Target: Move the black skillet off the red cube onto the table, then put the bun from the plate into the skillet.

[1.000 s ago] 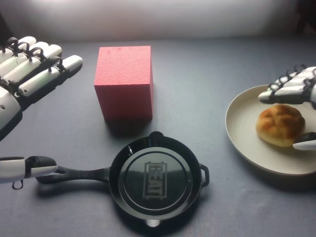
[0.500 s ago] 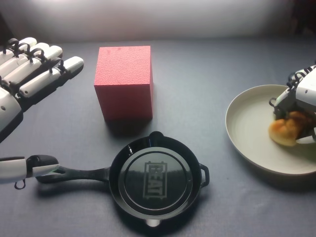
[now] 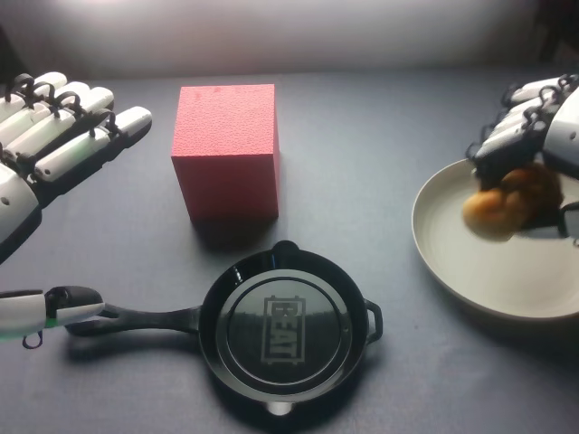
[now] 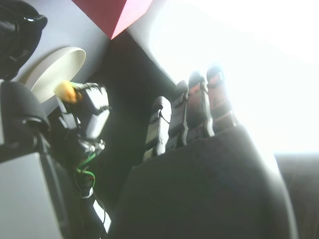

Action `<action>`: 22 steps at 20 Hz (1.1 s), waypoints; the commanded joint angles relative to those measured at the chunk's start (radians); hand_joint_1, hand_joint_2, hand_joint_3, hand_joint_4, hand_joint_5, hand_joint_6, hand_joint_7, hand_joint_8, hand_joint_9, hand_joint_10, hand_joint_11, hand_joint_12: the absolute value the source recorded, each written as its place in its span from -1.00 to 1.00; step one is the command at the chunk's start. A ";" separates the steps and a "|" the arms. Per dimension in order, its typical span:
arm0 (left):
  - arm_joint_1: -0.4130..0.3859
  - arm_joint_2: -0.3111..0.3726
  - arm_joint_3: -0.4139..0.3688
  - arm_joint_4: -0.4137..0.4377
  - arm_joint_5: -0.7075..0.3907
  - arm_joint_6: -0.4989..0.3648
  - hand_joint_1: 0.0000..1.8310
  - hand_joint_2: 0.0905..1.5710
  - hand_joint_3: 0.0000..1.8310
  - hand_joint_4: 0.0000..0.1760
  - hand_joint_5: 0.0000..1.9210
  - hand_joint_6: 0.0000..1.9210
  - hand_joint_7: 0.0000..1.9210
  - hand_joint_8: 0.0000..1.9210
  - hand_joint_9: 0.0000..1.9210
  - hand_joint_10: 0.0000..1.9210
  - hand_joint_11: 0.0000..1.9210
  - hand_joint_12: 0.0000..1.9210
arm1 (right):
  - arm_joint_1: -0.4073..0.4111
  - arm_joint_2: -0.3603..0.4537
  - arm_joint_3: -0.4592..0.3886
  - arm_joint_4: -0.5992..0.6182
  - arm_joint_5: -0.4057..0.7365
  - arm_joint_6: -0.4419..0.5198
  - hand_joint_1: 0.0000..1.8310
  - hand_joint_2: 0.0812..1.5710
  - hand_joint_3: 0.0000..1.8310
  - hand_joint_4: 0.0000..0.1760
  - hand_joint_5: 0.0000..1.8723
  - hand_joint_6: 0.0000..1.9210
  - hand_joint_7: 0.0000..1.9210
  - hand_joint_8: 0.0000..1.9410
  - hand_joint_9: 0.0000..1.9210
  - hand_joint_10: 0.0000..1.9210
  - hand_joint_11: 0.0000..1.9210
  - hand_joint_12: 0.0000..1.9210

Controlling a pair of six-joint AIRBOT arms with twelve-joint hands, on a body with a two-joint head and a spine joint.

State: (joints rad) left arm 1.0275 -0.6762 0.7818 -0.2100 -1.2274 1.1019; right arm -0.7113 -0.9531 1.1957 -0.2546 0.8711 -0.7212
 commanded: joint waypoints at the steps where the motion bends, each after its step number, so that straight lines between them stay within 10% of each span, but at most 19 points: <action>1: -0.002 -0.002 -0.003 -0.003 -0.123 0.002 -0.03 0.08 -1.00 0.42 -1.00 -1.00 -1.00 -1.00 -1.00 -1.00 -1.00 -1.00 | 0.019 -0.008 -0.006 -0.002 0.140 0.019 0.35 0.38 -1.00 -1.00 0.14 -0.25 -0.01 0.20 -0.09 -0.13 -0.34 0.29; 6: -0.001 -0.007 -0.002 -0.011 -0.124 0.002 -0.02 0.18 -0.97 0.44 -1.00 -1.00 -1.00 -1.00 -1.00 -1.00 -1.00 -1.00 | 0.096 -0.089 0.007 -0.174 0.149 0.137 0.49 0.36 -1.00 -1.00 0.03 0.03 0.16 -0.22 -0.10 0.27 -0.49 0.40; 7: 0.001 -0.009 0.000 -0.019 -0.125 0.002 -0.13 0.35 -0.97 0.34 -0.99 -1.00 -1.00 -1.00 -1.00 -1.00 -1.00 -1.00 | 0.108 -0.108 0.013 -0.202 0.149 0.156 0.39 0.37 -1.00 -1.00 0.16 -0.28 0.01 0.16 -0.22 0.13 -0.54 0.51; 8: 0.007 -0.009 0.002 -0.031 -0.131 0.002 -0.50 0.52 -0.93 0.16 -0.98 -1.00 -1.00 -1.00 -1.00 -1.00 -1.00 -1.00 | 0.117 -0.126 0.016 -0.217 0.145 0.163 0.47 0.42 -1.00 -1.00 0.08 -0.26 -0.07 0.29 -0.18 0.38 -0.42 0.45; 11: 0.049 -0.002 0.004 -0.105 -0.178 0.012 -0.96 0.75 -0.97 -0.53 -1.00 -1.00 -1.00 -1.00 -1.00 -1.00 -1.00 -1.00 | 0.145 -0.180 0.022 -0.266 0.117 0.172 0.51 0.36 -1.00 -1.00 0.03 -0.08 0.06 -0.04 0.00 0.19 -0.20 0.15; 12: 0.067 0.003 0.002 -0.128 -0.197 0.015 -0.99 0.73 -0.99 -0.50 -0.98 -0.99 -1.00 -1.00 -1.00 -1.00 -1.00 -1.00 | 0.158 -0.198 0.023 -0.289 0.108 0.176 0.35 0.42 -0.99 -1.00 -0.04 0.04 -0.02 0.18 -0.10 0.02 -0.28 0.30; 14: 0.107 0.018 -0.005 -0.171 -0.240 0.018 -1.00 0.63 -1.00 -0.37 -0.97 -0.99 -1.00 -1.00 -1.00 -1.00 -1.00 -1.00 | 0.187 -0.230 0.024 -0.324 0.089 0.176 0.35 0.45 -1.00 -1.00 -0.01 -0.07 -0.09 0.43 -0.14 0.33 -0.28 0.68; 19: 0.218 0.048 -0.035 -0.263 -0.375 0.018 -1.00 0.62 -1.00 -0.95 -0.97 -1.00 -1.00 -1.00 -1.00 -1.00 -1.00 -1.00 | 0.225 -0.298 0.036 -0.368 0.051 0.176 0.36 0.45 -1.00 -1.00 0.02 -0.17 -0.08 0.45 -0.01 0.44 -0.09 0.77; 21: 0.258 0.053 -0.045 -0.281 -0.411 0.017 -1.00 0.60 -1.00 -0.87 -0.96 -0.99 -0.99 -1.00 -1.00 -1.00 -1.00 -1.00 | 0.231 -0.322 0.045 -0.375 0.032 0.176 0.34 0.50 -1.00 -1.00 -0.04 -0.08 -0.16 0.59 -0.05 0.74 -0.07 0.95; 22: 0.269 0.054 -0.050 -0.288 -0.427 0.017 -1.00 0.61 -1.00 -0.83 -0.96 -0.99 -0.98 -0.99 -1.00 -1.00 -1.00 -1.00 | 0.231 -0.335 0.050 -0.376 0.019 0.176 0.35 0.47 -1.00 -1.00 -0.02 -0.07 -0.11 0.50 -0.02 0.58 -0.04 0.82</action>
State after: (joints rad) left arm 1.3025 -0.6315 0.7300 -0.4911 -1.5089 1.1217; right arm -0.4957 -1.2896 1.2491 -0.6697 0.7849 -0.5465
